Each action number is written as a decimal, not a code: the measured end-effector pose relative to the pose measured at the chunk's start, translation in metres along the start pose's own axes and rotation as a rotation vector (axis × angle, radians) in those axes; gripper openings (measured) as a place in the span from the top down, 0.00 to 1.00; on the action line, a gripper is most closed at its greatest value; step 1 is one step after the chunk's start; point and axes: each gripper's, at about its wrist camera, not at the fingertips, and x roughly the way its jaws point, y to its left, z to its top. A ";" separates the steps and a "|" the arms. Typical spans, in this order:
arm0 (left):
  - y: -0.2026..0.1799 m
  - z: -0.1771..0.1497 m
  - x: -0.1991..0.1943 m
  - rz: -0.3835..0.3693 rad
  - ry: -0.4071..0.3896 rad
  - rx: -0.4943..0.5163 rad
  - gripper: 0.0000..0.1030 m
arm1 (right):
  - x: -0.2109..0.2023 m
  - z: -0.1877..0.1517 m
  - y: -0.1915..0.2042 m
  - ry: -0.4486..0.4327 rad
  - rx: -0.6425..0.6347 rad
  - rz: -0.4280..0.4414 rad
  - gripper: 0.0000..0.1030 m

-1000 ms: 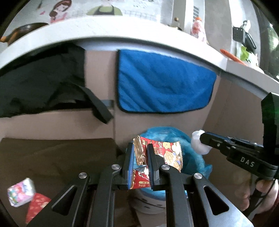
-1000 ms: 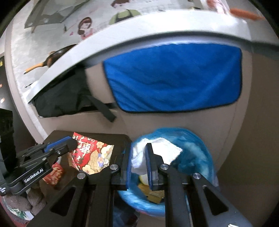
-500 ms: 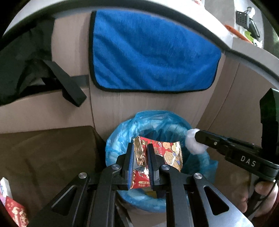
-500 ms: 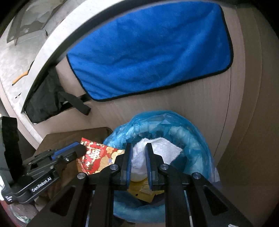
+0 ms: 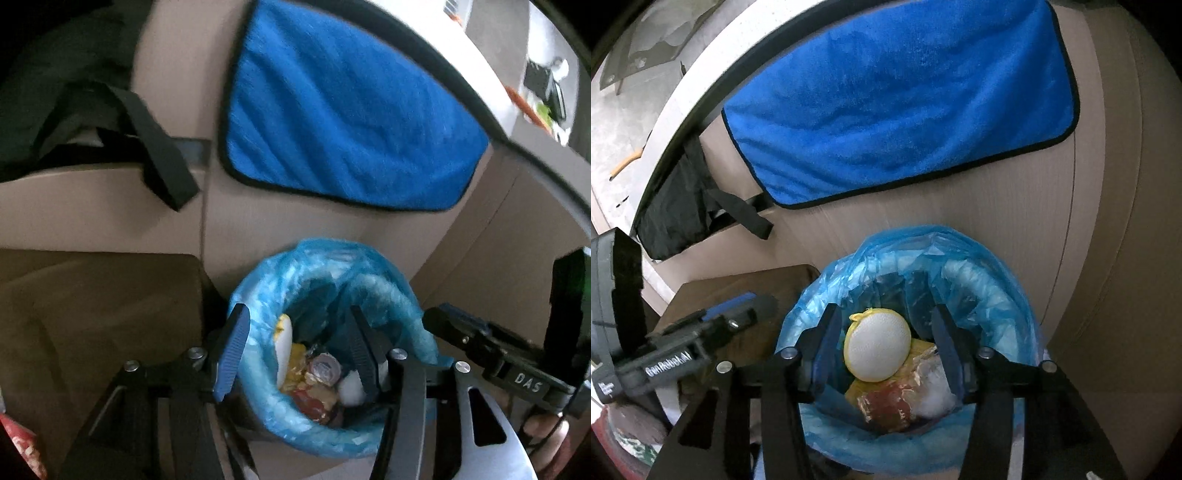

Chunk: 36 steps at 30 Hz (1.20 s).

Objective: Collect trash
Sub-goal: 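Open both tools to drop the snack bag and tissue into the bin, then grasp the pink Kleenex pack with the left tool while the right tool grasps the red cup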

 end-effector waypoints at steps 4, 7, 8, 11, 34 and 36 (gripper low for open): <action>0.015 0.000 -0.033 0.006 -0.034 -0.032 0.46 | -0.011 0.000 0.011 -0.010 0.003 0.011 0.53; 0.029 -0.006 -0.063 0.007 -0.060 -0.046 0.46 | -0.019 -0.004 0.028 -0.012 -0.007 0.029 0.53; 0.036 -0.009 -0.077 0.012 -0.071 -0.047 0.46 | -0.021 -0.005 0.034 -0.013 -0.011 0.039 0.52; 0.055 -0.019 -0.116 0.049 -0.114 -0.041 0.43 | -0.026 -0.014 0.060 -0.010 -0.031 0.075 0.50; 0.252 -0.115 -0.275 0.336 -0.188 -0.254 0.38 | -0.007 -0.105 0.297 0.200 -0.383 0.320 0.46; 0.268 -0.126 -0.276 0.337 -0.174 -0.287 0.38 | 0.002 -0.114 0.308 0.233 -0.400 0.323 0.46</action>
